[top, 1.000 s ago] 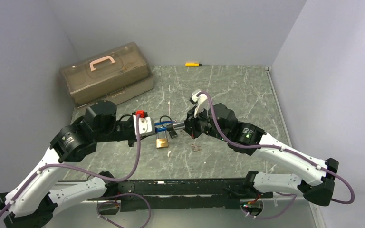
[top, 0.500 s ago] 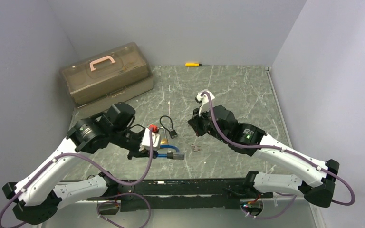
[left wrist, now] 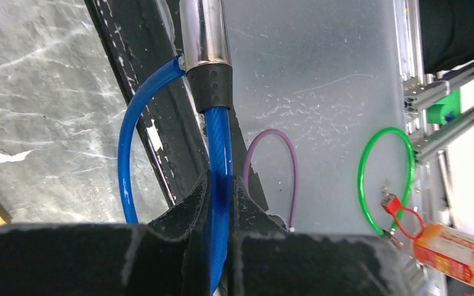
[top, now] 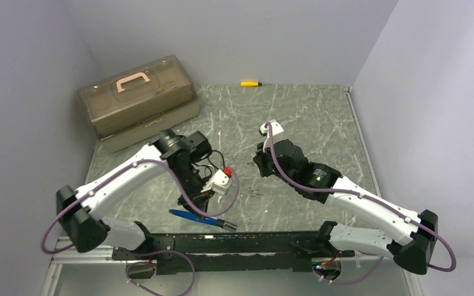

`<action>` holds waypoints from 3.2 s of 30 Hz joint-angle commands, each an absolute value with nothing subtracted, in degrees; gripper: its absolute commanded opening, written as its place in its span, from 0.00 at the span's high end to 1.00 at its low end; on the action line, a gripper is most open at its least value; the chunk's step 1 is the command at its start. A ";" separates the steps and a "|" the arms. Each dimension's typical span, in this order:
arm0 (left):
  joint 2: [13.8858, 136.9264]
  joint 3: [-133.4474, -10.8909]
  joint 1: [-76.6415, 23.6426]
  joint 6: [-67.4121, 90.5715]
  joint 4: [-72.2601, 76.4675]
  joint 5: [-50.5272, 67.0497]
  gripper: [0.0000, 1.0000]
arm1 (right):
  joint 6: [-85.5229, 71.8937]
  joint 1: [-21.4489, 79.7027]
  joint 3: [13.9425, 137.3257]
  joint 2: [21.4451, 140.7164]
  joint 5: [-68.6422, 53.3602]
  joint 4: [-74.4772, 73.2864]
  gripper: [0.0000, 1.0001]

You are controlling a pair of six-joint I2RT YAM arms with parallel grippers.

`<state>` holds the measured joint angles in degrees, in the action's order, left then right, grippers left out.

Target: Unlock with the key

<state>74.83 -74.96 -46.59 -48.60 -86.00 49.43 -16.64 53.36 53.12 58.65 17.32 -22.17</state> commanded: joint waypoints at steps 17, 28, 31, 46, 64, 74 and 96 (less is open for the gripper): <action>106.63 -98.33 -39.34 -59.46 -87.11 38.53 0.67 | -17.68 48.69 48.81 50.63 15.30 -14.73 1.00; 109.24 -95.83 -39.32 -59.60 -79.30 34.62 0.68 | -17.84 46.60 47.94 48.71 14.42 -14.97 1.00; 107.73 -92.80 -39.29 -58.66 -74.56 32.47 0.79 | -17.91 46.28 48.21 48.25 14.33 -15.28 1.00; 89.69 -73.59 -37.68 -53.67 -62.31 27.41 0.98 | -18.10 45.81 49.66 44.39 15.56 -19.20 1.00; 57.69 -73.97 -27.51 -71.34 -70.44 50.65 1.00 | -6.44 45.83 61.22 43.78 -18.36 -31.53 1.00; 58.20 -72.86 -27.46 -73.52 -80.19 52.49 1.00 | -5.77 45.84 65.59 50.49 -25.82 -34.49 1.00; 61.43 -63.34 -26.78 -63.02 -65.05 46.31 1.00 | -1.75 48.56 66.58 48.75 -23.62 -39.78 1.00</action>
<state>53.36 -65.63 -26.87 -66.46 -71.92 49.01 -0.60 48.45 66.54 51.81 -27.22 -44.05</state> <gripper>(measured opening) 0.091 0.013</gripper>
